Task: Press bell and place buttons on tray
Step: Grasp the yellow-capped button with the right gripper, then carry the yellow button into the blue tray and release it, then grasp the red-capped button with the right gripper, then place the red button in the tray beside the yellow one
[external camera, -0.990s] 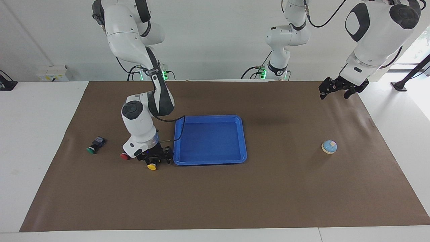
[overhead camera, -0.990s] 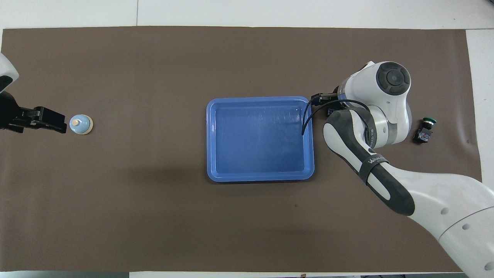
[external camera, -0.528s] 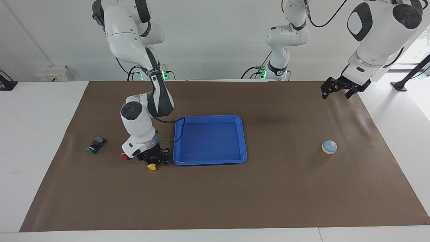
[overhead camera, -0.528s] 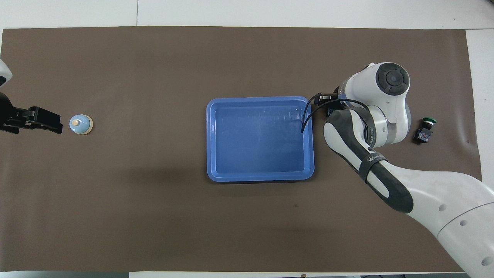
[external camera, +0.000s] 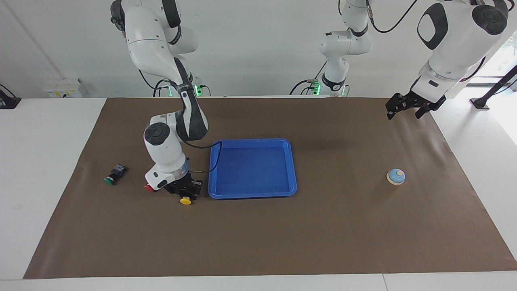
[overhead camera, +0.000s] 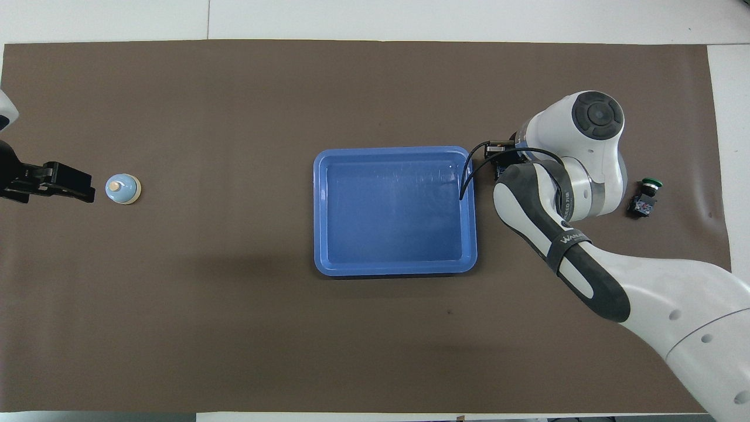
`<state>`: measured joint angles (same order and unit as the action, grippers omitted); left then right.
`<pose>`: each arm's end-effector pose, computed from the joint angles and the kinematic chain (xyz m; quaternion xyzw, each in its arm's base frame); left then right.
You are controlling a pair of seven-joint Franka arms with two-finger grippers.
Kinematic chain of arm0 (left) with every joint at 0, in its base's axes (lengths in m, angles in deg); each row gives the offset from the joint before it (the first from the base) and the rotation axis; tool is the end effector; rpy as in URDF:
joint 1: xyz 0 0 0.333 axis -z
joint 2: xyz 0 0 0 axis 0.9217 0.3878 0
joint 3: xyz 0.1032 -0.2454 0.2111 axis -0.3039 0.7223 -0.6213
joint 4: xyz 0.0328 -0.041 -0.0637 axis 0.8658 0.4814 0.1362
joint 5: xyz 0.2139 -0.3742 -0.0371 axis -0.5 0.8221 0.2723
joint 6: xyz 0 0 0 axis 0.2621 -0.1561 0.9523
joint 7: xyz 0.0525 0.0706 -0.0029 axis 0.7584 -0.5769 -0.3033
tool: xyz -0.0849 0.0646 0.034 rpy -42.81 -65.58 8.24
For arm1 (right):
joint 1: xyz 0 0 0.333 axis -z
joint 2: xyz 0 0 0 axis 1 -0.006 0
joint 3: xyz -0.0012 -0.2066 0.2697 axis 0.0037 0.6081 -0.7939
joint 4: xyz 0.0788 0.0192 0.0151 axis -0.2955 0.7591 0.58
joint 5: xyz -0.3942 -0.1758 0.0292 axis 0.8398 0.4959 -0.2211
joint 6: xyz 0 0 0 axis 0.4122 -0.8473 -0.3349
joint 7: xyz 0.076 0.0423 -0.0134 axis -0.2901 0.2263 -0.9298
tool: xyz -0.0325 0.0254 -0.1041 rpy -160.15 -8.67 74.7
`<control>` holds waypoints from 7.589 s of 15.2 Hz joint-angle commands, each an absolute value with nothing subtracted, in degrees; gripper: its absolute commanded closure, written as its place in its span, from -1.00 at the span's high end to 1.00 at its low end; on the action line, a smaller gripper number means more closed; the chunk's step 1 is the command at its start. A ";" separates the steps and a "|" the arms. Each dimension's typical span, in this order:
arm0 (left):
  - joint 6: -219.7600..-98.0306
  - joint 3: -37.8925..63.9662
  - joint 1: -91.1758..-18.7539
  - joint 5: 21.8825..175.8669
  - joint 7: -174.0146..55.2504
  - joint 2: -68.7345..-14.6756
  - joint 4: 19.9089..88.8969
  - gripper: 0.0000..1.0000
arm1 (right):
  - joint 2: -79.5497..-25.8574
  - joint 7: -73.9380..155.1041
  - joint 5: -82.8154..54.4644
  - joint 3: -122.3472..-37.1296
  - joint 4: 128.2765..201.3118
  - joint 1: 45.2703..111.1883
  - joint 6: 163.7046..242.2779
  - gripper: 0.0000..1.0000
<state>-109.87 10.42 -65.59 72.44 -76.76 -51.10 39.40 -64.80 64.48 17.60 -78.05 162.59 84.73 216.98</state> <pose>0.5923 -0.0184 0.5998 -0.9982 0.0347 0.0472 0.0106 0.6951 0.1218 0.2897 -0.9986 0.0461 -0.0201 0.0189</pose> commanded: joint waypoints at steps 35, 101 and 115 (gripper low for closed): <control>-110.51 10.45 -65.95 72.95 -76.58 -52.73 41.09 1.00 | -60.04 91.13 17.73 -78.43 156.61 74.09 202.41 1.00; -110.51 10.54 -65.95 72.95 -76.58 -52.73 41.09 1.00 | -66.19 101.23 18.17 -78.16 154.99 60.83 213.26 -1.00; -110.51 10.54 -65.95 72.95 -76.58 -52.73 41.09 1.00 | -64.96 101.49 18.17 -78.07 159.74 60.74 216.44 -0.01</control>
<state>-109.86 10.42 -65.60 72.44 -76.76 -51.18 39.40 -66.46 101.26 17.72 -77.76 157.77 60.24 215.24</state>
